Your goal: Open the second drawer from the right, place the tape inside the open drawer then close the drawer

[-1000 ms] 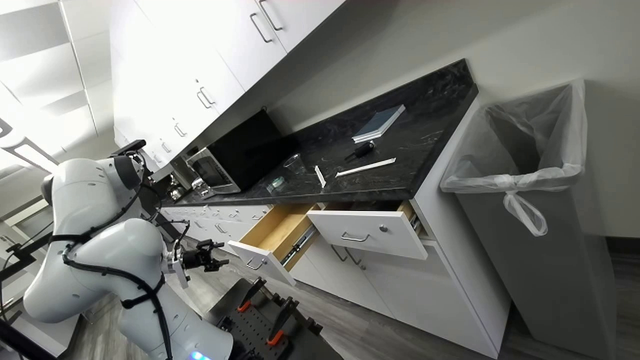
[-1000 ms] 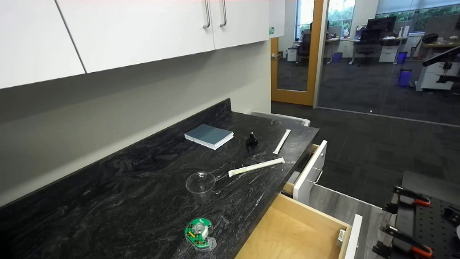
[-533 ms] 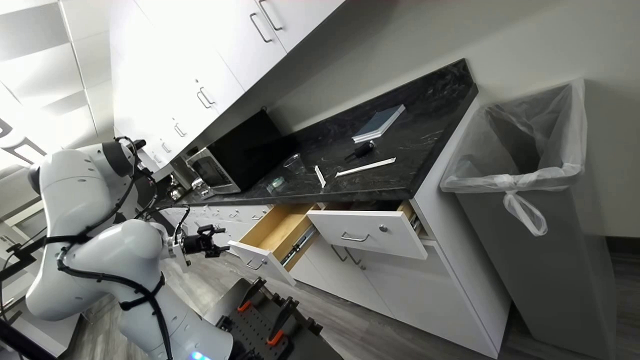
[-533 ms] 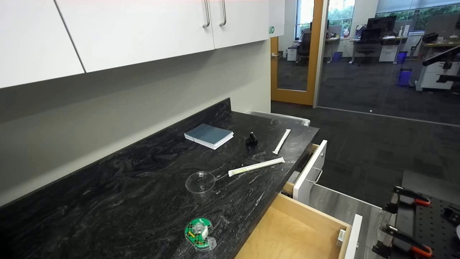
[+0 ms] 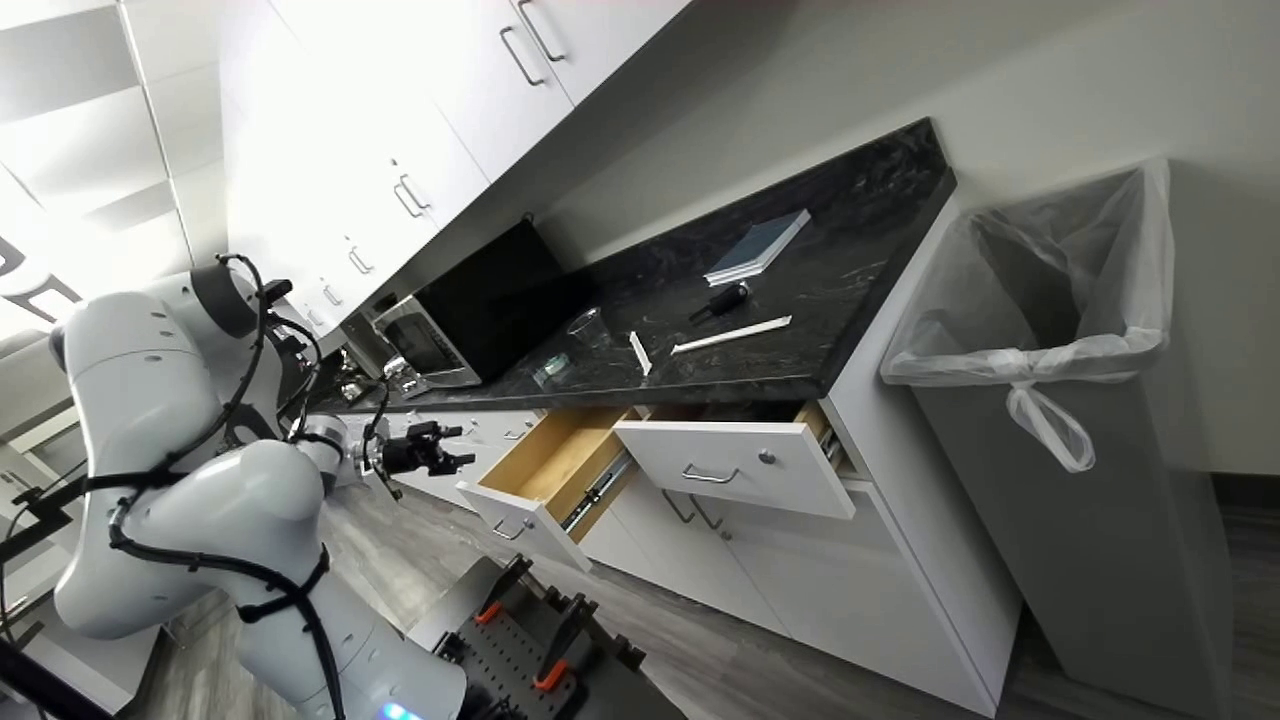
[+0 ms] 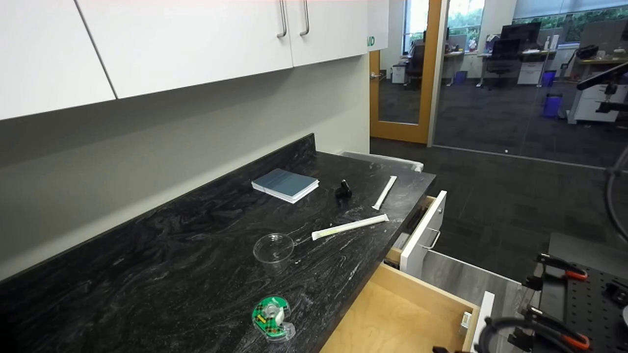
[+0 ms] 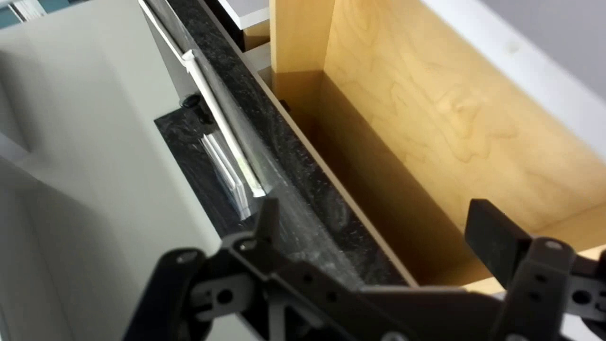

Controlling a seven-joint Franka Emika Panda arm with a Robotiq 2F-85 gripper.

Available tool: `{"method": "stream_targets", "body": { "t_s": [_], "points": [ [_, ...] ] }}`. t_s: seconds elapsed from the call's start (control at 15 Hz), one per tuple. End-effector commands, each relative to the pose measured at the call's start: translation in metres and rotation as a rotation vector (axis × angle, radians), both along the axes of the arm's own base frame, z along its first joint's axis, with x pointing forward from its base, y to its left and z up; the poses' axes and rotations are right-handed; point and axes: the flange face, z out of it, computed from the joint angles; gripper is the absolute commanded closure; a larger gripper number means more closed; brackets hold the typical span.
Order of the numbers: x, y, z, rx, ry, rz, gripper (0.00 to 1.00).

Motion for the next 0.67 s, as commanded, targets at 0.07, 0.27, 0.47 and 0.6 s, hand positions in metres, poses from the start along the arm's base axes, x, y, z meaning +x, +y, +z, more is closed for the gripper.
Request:
{"method": "stream_targets", "body": {
  "t_s": [0.07, 0.27, 0.47, 0.6],
  "points": [
    [0.058, -0.027, 0.065, 0.173, -0.103, -0.162, 0.00],
    [0.094, -0.033, 0.103, 0.307, -0.135, -0.234, 0.00],
    [0.105, -0.027, 0.103, 0.299, -0.140, -0.217, 0.00],
    [0.112, -0.028, 0.115, 0.333, -0.144, -0.221, 0.00]
  ]
}}
